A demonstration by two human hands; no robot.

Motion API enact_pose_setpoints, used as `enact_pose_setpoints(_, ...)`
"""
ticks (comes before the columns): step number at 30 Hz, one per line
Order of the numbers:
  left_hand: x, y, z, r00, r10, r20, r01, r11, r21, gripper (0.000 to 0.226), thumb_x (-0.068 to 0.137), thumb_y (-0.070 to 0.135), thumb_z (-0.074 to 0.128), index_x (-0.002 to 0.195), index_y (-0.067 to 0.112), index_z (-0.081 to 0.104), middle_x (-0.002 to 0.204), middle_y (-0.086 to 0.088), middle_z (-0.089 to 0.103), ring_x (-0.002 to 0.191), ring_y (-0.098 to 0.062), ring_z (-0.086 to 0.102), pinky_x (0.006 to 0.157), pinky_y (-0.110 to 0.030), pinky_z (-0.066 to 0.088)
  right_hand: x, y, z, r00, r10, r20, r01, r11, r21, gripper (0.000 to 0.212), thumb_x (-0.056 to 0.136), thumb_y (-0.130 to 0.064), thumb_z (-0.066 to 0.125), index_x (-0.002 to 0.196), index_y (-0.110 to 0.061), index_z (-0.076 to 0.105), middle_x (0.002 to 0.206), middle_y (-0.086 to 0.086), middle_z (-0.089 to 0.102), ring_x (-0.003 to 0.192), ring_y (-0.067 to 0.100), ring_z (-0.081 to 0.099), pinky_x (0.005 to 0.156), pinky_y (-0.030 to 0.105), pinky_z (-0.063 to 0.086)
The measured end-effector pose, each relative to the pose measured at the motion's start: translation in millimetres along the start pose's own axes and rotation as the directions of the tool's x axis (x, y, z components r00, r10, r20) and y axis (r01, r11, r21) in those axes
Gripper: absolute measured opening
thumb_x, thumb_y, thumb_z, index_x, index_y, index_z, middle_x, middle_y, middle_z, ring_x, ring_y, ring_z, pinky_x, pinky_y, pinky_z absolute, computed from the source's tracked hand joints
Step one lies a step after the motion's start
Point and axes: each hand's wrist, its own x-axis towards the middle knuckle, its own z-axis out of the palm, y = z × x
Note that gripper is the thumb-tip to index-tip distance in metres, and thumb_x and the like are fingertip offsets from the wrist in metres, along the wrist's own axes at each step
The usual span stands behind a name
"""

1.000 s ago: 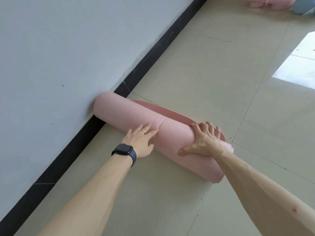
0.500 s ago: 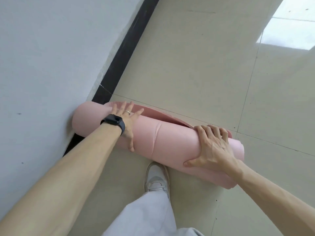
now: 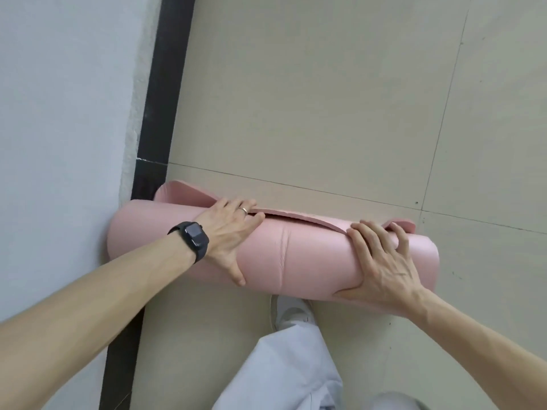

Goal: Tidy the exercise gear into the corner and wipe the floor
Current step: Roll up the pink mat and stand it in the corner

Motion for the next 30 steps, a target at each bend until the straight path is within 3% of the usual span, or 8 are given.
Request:
enact_pose_setpoints(5, -22.0, 24.2, 5.5, 0.993, -0.101, -0.058, 0.105, 0.992, 0.065, 0.128, 0.044, 0.092, 0.057, 0.137, 0.011, 0.021, 0.138, -0.013, 0.046, 0.120, -0.033, 0.044, 0.098, -0.047, 0.032, -8.7, -18.0, -9.2, 0.983, 0.128, 0.128, -0.126, 0.992, -0.023, 0.135, 0.037, -0.077, 0.074, 0.146, -0.007, 0.035, 0.153, 0.013, 0.035, 0.135, 0.035, 0.037, 0.100, 0.050, 0.026)
enact_pose_setpoints(8, -34.3, 36.3, -4.8, 0.990, -0.132, -0.044, 0.135, 0.988, 0.078, 0.121, 0.051, 0.080, 0.068, 0.137, 0.013, 0.016, 0.142, -0.017, 0.043, 0.132, -0.039, 0.039, 0.106, -0.064, 0.021, -11.4, -32.6, -25.1, 0.984, 0.135, 0.120, -0.126, 0.989, -0.077, 0.122, 0.044, -0.060, 0.076, 0.148, -0.011, 0.032, 0.142, 0.009, 0.044, 0.122, 0.035, 0.042, 0.096, 0.048, 0.032)
enact_pose_setpoints(11, -51.1, 46.4, -23.5, 0.990, -0.116, -0.075, 0.120, 0.991, 0.055, 0.114, 0.056, 0.072, 0.071, 0.135, 0.019, 0.009, 0.145, -0.017, 0.041, 0.126, -0.036, 0.044, 0.104, -0.059, 0.026, -36.3, -31.2, -45.9, 0.988, 0.145, 0.053, -0.141, 0.987, -0.075, 0.109, 0.048, -0.048, 0.074, 0.145, -0.014, 0.036, 0.131, 0.007, 0.049, 0.113, 0.036, 0.044, 0.090, 0.048, 0.033)
enact_pose_setpoints(16, -102.3, 67.5, -94.9, 0.983, -0.044, -0.177, 0.053, 0.998, 0.044, 0.122, 0.053, 0.070, 0.069, 0.147, 0.021, 0.008, 0.140, -0.009, 0.049, 0.120, -0.031, 0.048, 0.093, -0.048, 0.032, -97.6, -33.7, -125.0, 0.953, 0.237, 0.190, -0.231, 0.972, -0.055, 0.118, 0.045, -0.068, 0.073, 0.141, -0.014, 0.031, 0.138, 0.007, 0.043, 0.125, 0.032, 0.041, 0.101, 0.055, 0.029)
enact_pose_setpoints(19, -148.1, 78.9, -164.9, 0.979, -0.019, -0.205, 0.026, 0.999, 0.029, 0.113, 0.059, 0.061, 0.072, 0.147, 0.013, 0.020, 0.140, -0.005, 0.048, 0.122, -0.028, 0.046, 0.095, -0.047, 0.032, -123.9, -55.2, -207.1, 0.940, 0.235, 0.248, -0.258, 0.964, 0.065, 0.144, 0.043, -0.087, 0.067, 0.153, -0.016, 0.008, 0.162, 0.006, 0.016, 0.149, 0.028, 0.014, 0.117, 0.054, 0.014)
enact_pose_setpoints(23, -223.8, 78.5, -292.2, 0.960, 0.096, -0.261, -0.068, 0.991, 0.116, 0.100, 0.064, 0.046, 0.076, 0.142, 0.005, 0.029, 0.136, -0.011, 0.049, 0.120, -0.031, 0.044, 0.096, -0.048, 0.030, -145.4, -93.0, -344.4, 0.948, 0.219, 0.232, -0.264, 0.947, 0.182, 0.154, 0.047, -0.088, 0.068, 0.156, -0.019, -0.016, 0.166, 0.003, -0.014, 0.152, 0.025, -0.017, 0.120, 0.058, -0.001)
enact_pose_setpoints(25, -262.9, 65.0, -361.2, 0.934, 0.142, -0.327, -0.092, 0.982, 0.163, 0.100, 0.062, 0.044, 0.079, 0.140, 0.004, 0.030, 0.134, -0.012, 0.050, 0.119, -0.032, 0.045, 0.098, -0.048, 0.030, -150.6, -106.1, -415.7, 0.960, 0.223, 0.168, -0.257, 0.941, 0.220, 0.152, 0.046, -0.082, 0.073, 0.156, -0.020, -0.012, 0.166, 0.002, -0.007, 0.153, 0.025, -0.011, 0.120, 0.061, 0.004)
enact_pose_setpoints(30, -342.9, 17.7, -519.9, 0.828, 0.114, -0.549, 0.006, 0.977, 0.212, 0.103, 0.063, 0.040, 0.078, 0.146, 0.010, 0.026, 0.145, -0.008, 0.045, 0.132, -0.029, 0.039, 0.105, -0.047, 0.026, -150.9, -101.9, -585.9, 0.936, 0.291, -0.198, -0.231, 0.932, 0.281, 0.122, 0.050, -0.078, 0.067, 0.149, -0.022, 0.023, 0.148, -0.004, 0.041, 0.133, 0.023, 0.043, 0.103, 0.046, 0.040)
